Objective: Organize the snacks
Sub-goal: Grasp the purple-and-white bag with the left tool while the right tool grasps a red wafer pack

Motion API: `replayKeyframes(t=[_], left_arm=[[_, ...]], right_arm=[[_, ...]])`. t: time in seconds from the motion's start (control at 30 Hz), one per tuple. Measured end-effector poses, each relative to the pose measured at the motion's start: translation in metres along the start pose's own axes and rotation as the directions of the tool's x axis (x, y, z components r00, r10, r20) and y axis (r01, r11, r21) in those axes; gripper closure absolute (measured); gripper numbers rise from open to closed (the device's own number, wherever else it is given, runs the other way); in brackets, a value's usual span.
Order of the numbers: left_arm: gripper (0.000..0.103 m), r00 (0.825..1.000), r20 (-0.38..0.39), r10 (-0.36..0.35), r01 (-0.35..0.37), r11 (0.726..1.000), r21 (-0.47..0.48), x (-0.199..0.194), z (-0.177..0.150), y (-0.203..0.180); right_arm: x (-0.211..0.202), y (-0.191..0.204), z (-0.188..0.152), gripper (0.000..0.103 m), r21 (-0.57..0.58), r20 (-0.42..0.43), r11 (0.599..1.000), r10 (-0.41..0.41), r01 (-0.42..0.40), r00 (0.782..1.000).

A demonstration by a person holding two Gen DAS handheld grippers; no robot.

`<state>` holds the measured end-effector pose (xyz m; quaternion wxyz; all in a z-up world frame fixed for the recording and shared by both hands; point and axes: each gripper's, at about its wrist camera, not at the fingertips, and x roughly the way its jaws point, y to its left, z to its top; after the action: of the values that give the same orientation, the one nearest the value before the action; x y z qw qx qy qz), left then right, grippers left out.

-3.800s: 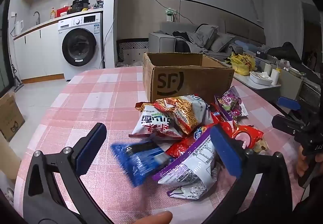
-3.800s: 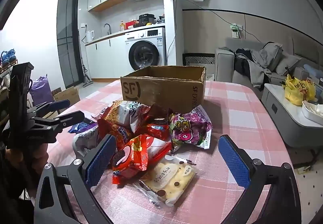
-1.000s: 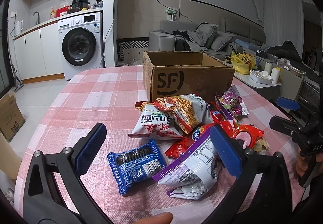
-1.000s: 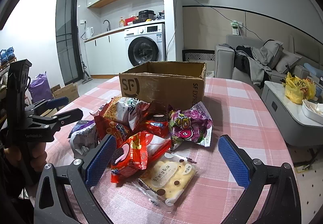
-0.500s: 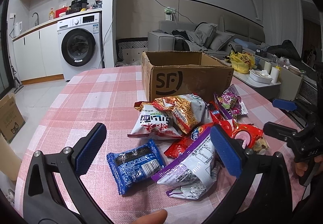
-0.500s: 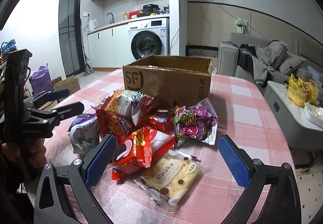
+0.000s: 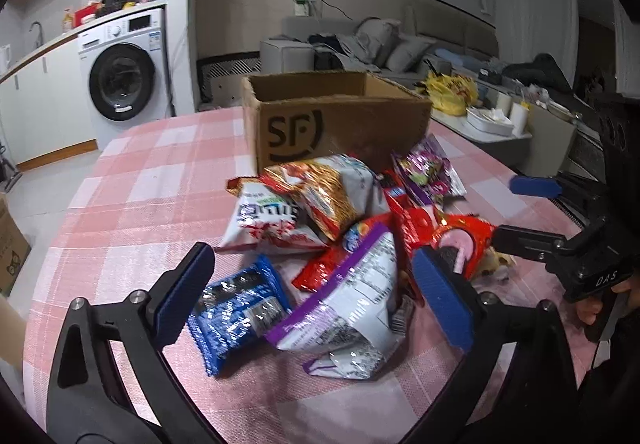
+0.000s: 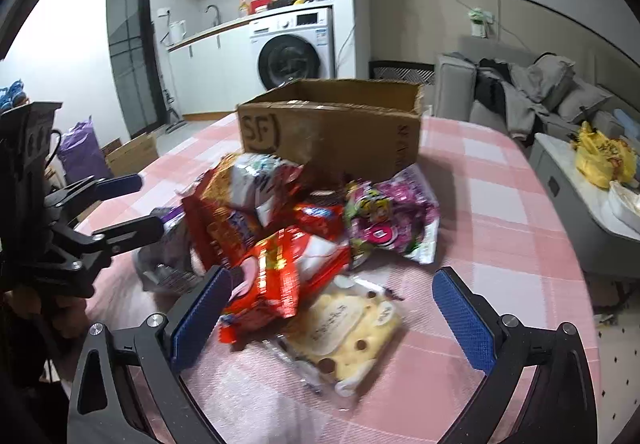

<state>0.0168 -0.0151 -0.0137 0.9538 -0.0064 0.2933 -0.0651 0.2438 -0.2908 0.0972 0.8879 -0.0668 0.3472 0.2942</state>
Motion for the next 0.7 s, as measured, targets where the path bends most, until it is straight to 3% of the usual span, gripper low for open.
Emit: replayKeyframes(t=[0.13,0.27,0.47,0.7], left_arm=[[0.009,0.999,-0.047,-0.013,0.015,0.999,0.048,0.006,-0.003,-0.011],[0.012,0.996,-0.085,-0.021,0.028,0.996,0.08,0.013,-0.005,-0.017],[0.015,0.991,-0.127,-0.032,0.04,0.997,0.067,0.021,-0.007,-0.016],[0.023,0.983,-0.18,-0.044,0.055,0.997,0.057,0.03,-0.009,-0.013]], right_arm=[[0.007,0.005,-0.001,0.003,-0.011,-0.031,1.0,0.023,-0.023,0.999],[0.016,0.008,-0.002,0.015,-0.009,-0.076,0.999,0.053,-0.053,0.996],[0.025,0.019,-0.003,0.02,-0.035,-0.104,0.994,0.1,-0.104,0.99],[0.036,0.028,-0.001,0.041,-0.048,-0.133,0.988,0.137,-0.145,0.982]])
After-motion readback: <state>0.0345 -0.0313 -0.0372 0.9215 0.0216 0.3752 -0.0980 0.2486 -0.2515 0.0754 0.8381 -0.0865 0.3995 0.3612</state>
